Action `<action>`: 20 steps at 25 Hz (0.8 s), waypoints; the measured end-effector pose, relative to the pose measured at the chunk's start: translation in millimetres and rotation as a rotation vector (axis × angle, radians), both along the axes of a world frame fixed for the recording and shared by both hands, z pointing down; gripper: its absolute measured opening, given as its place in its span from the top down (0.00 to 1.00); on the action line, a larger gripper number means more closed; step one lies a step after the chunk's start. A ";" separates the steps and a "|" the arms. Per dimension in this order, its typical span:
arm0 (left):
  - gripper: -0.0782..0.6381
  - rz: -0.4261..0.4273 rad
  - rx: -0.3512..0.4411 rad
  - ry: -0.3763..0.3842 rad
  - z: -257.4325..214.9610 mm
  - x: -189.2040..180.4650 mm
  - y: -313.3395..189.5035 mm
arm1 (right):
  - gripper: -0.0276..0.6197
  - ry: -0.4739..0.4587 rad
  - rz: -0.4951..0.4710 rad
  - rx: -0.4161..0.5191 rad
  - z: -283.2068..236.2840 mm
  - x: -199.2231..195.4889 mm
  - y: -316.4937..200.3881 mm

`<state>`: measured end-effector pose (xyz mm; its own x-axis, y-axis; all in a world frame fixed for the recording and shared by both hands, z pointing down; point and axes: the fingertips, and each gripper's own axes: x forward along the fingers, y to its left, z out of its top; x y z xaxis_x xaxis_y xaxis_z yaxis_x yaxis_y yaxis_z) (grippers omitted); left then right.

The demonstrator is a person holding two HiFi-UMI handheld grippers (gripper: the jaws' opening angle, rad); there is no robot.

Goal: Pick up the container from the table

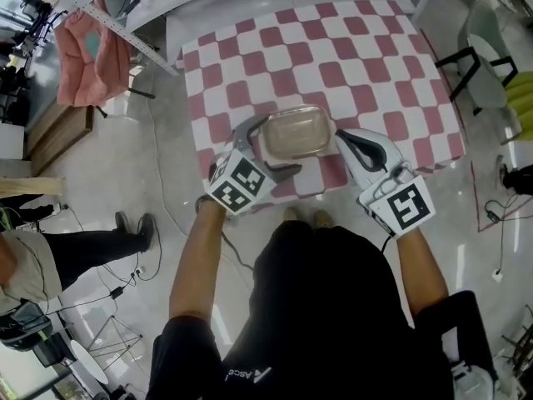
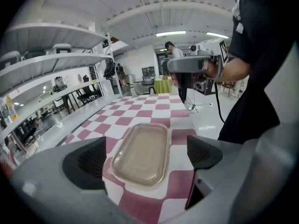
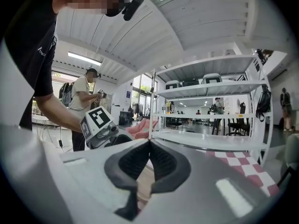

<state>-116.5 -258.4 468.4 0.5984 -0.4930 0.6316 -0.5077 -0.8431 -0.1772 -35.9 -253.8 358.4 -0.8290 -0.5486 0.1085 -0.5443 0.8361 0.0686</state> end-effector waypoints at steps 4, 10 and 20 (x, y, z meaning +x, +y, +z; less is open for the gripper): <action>0.06 0.097 -0.081 -0.095 25.0 2.2 -9.9 | 0.95 0.001 0.037 -0.008 2.8 -2.1 -8.8; 0.06 0.165 -0.181 -0.191 54.5 -2.3 -24.3 | 0.95 0.000 0.071 -0.029 8.7 -1.5 -18.1; 0.05 0.222 -0.281 -0.303 91.3 -7.9 -33.1 | 0.95 0.002 0.110 -0.061 23.0 6.9 -31.4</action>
<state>-124.4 -291.4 559.6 0.4376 -0.1592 0.8850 -0.2705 -0.9619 -0.0393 -29.1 -285.2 381.4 -0.7638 -0.6287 0.1459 -0.6330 0.7739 0.0206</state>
